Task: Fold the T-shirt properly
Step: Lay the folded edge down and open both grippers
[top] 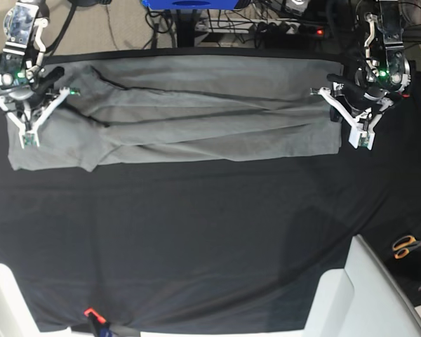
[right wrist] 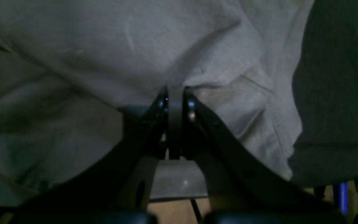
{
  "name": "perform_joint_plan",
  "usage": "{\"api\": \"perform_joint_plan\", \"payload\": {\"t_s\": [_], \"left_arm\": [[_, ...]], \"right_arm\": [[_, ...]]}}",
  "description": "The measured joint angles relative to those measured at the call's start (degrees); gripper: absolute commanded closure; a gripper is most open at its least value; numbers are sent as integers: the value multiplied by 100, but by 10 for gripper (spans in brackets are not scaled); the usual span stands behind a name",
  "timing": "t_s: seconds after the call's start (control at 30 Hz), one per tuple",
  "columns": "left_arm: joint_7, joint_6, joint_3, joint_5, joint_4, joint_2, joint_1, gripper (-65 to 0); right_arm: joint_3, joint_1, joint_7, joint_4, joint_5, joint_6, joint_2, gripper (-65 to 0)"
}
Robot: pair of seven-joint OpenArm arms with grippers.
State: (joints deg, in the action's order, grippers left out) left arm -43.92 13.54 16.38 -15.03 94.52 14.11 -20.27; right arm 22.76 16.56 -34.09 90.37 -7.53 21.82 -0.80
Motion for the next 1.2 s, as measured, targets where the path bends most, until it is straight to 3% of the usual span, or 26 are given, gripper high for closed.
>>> {"api": "perform_joint_plan", "payload": {"t_s": [0.2,0.97,1.13,1.2], "left_arm": [[295,0,-9,2,-107,-17,0,0],[295,15,-9,2,-476,-15,-24,0],[295,15,-9,2,-476,-17,-39,0],[297,-2,-9,2,-476,-15,-55,0]], "right_arm": [[0,28,2,28,2,0,2,0],[2,170,-114,39,17,-39,4,0],[11,138,-114,37,20,-39,140,-14],[9,140,-116,39,17,-39,125,-59]]}}
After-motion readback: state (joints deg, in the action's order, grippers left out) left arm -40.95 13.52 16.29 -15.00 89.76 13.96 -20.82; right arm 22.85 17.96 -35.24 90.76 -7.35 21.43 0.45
